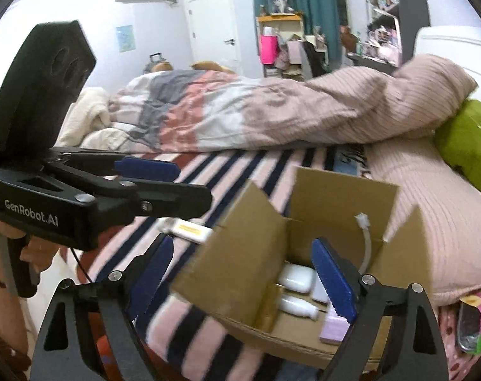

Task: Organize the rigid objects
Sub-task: 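Carry the card reader with the right gripper and release it into the cardboard box, then reach the right gripper to the white soap bar and close on it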

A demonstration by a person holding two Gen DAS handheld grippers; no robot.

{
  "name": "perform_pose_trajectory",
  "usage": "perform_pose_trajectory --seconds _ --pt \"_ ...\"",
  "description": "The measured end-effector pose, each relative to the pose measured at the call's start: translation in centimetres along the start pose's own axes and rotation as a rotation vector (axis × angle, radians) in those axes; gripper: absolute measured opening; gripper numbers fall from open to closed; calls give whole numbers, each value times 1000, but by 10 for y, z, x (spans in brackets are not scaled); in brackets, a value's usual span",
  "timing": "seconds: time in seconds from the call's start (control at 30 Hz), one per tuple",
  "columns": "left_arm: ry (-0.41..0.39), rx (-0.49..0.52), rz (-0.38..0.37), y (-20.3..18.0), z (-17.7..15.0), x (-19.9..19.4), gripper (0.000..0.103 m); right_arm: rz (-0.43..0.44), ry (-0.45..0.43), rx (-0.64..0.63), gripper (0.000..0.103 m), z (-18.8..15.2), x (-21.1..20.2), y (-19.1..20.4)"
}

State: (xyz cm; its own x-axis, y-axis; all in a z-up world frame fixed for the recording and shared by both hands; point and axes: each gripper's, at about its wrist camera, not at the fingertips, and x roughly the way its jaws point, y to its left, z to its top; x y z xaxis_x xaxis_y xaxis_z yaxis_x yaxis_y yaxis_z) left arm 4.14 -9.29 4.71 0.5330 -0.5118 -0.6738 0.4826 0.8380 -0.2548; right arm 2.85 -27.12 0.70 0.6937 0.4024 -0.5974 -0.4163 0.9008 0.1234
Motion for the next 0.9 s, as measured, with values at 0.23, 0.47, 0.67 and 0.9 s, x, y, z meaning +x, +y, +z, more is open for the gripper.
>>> perform_pose_trajectory --seconds 0.23,0.47,0.67,0.9 --pt "-51 -115 176 81 -51 -45 73 97 -57 -125 100 14 29 73" --pt "-43 -232 272 157 -106 -54 73 324 56 -163 100 7 94 126" --pt "-21 -305 253 191 -136 -35 73 211 190 -77 100 -17 176 122" --pt "18 -365 251 217 -156 -12 73 -12 259 -58 100 -31 245 86"
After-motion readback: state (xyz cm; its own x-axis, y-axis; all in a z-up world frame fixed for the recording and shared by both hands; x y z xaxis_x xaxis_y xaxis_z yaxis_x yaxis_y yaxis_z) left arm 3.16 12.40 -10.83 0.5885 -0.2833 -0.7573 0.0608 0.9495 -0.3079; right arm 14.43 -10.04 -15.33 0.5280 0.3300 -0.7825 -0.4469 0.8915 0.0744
